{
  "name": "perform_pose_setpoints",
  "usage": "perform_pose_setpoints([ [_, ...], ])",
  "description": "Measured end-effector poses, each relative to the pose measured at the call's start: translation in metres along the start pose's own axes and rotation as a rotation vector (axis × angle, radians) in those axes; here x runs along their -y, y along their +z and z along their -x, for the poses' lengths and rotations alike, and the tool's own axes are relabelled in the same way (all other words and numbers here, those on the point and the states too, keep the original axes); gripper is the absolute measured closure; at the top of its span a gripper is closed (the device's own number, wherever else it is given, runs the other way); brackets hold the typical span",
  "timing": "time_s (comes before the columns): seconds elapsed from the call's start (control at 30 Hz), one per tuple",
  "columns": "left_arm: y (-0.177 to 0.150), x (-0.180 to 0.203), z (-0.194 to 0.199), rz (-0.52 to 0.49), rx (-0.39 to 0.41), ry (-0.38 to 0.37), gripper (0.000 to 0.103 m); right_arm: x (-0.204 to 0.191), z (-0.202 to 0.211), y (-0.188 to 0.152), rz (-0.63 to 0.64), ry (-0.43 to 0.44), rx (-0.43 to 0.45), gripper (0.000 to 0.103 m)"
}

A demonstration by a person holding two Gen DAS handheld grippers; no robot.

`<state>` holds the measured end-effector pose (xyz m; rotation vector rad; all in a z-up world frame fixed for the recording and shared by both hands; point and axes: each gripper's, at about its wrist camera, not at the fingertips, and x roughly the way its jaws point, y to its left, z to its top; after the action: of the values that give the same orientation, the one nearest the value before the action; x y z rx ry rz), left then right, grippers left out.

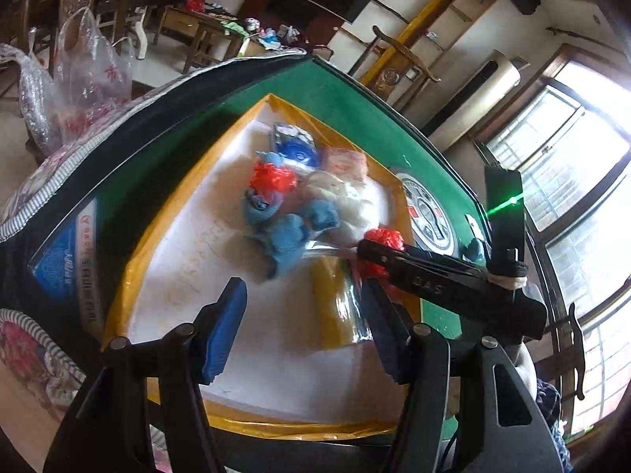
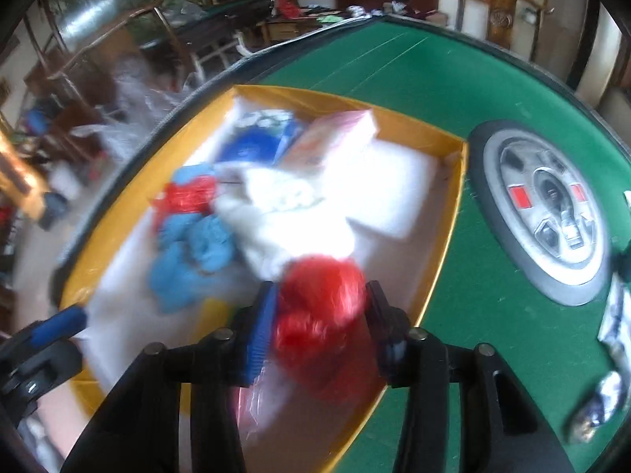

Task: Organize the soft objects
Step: 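Drop the zip bag in the tray with left while right drops the red bag, then grasp the blue-and-white Vinda tissue pack with the left gripper and lift it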

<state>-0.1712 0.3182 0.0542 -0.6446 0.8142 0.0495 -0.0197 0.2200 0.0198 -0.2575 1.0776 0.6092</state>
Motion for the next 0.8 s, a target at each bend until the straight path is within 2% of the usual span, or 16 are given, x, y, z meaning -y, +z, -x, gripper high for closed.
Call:
perform_pose_setpoints([
  [0.1,-0.002,0.008,0.003,-0.033,0.018,0.009,0.043,-0.009,0.019,-0.007,0.052,-0.064,0.058,0.056],
  [0.13,-0.002,0.009,0.003,-0.04,0.024,0.014,0.043,-0.012,0.028,-0.009,0.078,-0.088,0.09,0.049],
  [0.17,-0.002,0.011,0.003,-0.047,0.03,0.019,0.043,-0.016,0.039,-0.012,0.106,-0.123,0.128,0.043],
  [0.27,-0.003,0.015,0.004,-0.057,0.042,0.032,0.042,-0.02,0.07,-0.021,0.167,-0.247,0.237,0.034],
  [0.37,-0.005,0.019,0.002,-0.059,0.036,0.039,0.042,-0.012,0.093,-0.032,0.184,-0.344,0.31,0.031],
  [0.53,-0.012,0.04,-0.001,-0.089,0.027,0.045,0.043,0.019,0.107,-0.041,0.122,-0.392,0.324,0.031],
  [0.8,-0.026,0.097,-0.013,-0.19,-0.007,0.021,0.043,0.097,0.129,-0.074,-0.026,-0.445,0.32,0.031],
])
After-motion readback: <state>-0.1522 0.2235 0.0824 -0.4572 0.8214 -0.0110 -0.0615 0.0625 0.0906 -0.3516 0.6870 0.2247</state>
